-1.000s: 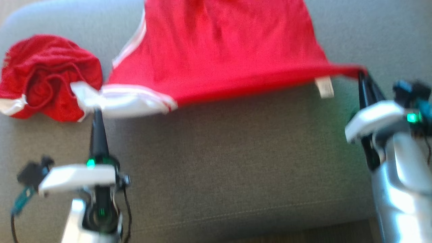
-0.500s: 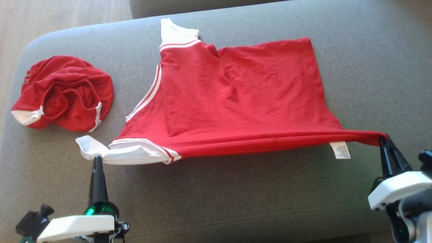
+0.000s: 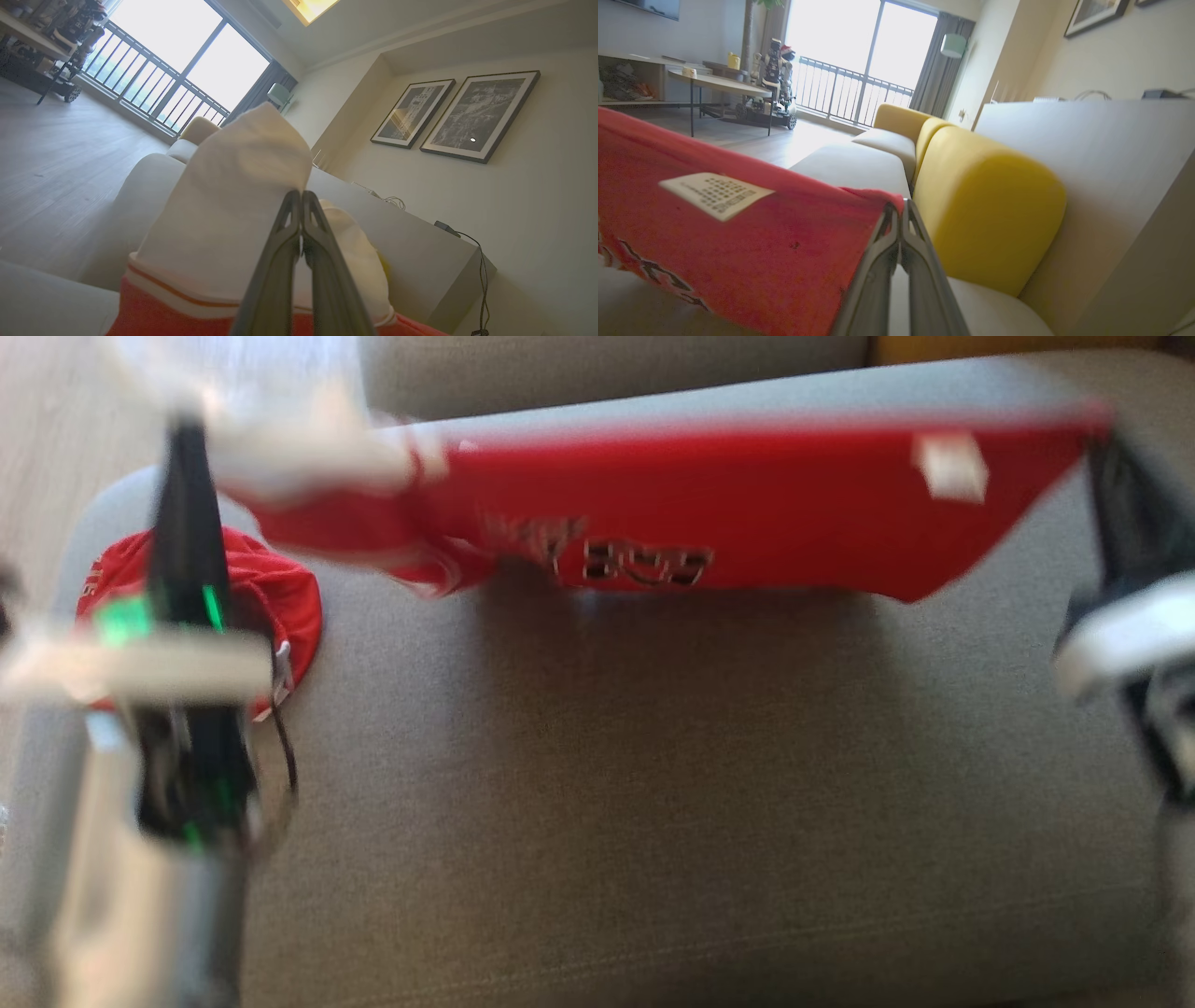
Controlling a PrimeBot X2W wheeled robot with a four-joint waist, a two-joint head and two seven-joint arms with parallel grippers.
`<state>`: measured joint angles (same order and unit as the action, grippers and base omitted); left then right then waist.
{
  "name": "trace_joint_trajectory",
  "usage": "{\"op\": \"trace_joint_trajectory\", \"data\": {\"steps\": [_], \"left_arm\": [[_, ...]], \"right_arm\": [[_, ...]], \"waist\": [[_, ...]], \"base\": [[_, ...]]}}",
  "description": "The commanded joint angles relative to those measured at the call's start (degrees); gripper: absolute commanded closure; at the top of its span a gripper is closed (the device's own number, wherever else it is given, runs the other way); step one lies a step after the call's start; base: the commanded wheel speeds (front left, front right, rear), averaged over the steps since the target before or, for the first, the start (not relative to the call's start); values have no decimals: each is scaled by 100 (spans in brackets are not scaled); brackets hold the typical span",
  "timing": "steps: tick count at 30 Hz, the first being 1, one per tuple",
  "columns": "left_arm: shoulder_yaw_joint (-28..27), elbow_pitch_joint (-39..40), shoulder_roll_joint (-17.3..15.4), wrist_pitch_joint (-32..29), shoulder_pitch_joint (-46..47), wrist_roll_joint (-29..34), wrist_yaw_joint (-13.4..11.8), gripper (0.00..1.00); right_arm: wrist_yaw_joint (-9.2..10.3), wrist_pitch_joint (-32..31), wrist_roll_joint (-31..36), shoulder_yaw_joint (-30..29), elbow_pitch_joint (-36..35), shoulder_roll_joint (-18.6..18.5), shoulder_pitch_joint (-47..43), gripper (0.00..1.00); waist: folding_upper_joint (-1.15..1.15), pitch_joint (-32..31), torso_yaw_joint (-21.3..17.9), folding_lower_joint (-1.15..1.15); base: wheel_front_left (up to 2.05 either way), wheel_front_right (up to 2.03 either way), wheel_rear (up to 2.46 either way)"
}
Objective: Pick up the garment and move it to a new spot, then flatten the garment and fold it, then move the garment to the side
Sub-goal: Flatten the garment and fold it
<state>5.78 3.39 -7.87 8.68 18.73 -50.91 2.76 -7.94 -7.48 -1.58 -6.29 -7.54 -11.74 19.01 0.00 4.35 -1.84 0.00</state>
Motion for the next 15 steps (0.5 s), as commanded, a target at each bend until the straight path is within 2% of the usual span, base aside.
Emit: {"op": "trace_joint_trajectory", "data": {"steps": [1, 5, 8, 15], "left_arm": [[-130, 81, -267, -152, 831, 179, -54, 100], [-12, -457, -487, -577, 2236, 385, -178, 100], [70, -918, -622, -762, 3115, 513, -146, 100], [210, -1921, -967, -977, 4497, 824, -7, 100]], "right_arm": [[45, -137, 7, 226, -118, -270, 703, 100], [45, -418, -66, 624, 490, -654, 2017, 100], [45, -453, -35, 953, 1102, -866, 2884, 100], [45, -288, 156, 1289, 2319, -1033, 4296, 100]], "waist": [[0, -70, -28, 0], [0, -78, -75, 0], [0, -40, -86, 0], [0, 273, -83, 0]], "base": [[0, 0, 0], [0, 0, 0], [0, 0, 0], [0, 0, 0]]}}
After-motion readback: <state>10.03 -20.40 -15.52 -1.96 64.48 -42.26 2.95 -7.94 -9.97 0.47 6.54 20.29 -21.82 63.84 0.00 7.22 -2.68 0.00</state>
